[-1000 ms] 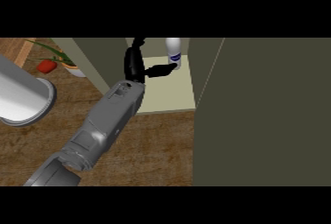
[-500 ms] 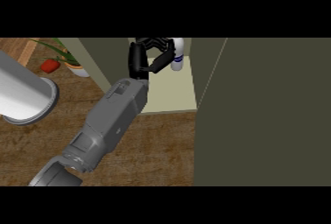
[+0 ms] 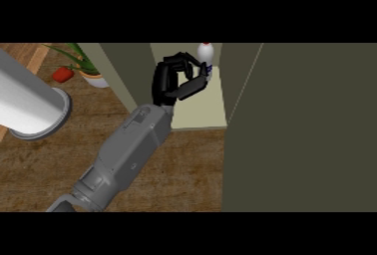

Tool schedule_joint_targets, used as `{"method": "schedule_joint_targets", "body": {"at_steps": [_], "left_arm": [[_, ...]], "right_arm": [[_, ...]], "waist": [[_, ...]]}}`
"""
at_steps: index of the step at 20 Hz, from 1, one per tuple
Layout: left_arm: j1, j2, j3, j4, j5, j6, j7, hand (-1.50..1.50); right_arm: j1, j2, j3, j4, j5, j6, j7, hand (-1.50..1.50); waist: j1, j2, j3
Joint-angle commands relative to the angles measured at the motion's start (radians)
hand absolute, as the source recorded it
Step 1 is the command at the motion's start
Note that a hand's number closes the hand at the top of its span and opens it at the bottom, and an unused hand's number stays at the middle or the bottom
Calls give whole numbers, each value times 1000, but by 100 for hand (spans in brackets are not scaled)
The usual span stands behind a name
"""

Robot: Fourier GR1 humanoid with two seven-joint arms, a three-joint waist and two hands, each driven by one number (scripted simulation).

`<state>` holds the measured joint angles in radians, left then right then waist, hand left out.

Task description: Pick up the bottled water, place it into the cabinet and close the cabinet

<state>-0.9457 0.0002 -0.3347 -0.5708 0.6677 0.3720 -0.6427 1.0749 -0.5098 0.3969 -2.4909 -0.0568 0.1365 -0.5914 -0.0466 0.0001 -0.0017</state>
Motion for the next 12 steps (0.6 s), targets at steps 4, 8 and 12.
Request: {"method": "schedule_joint_targets", "body": {"at_steps": [4,8,12], "left_arm": [[218,0,-193,-271,117,-109,49,-150],[373,0,-324,-459,143,-108,70,-150],[556,30,-365,-605,69,-35,54,-150]], "right_arm": [[48,-1,51,-156,43,-37,68,-150],[64,1,53,-171,37,-64,78,-150],[102,-3,125,-189,107,-88,51,-150]], "waist": [[25,-11,-1],[44,-14,-1],[65,-17,-1]]}}
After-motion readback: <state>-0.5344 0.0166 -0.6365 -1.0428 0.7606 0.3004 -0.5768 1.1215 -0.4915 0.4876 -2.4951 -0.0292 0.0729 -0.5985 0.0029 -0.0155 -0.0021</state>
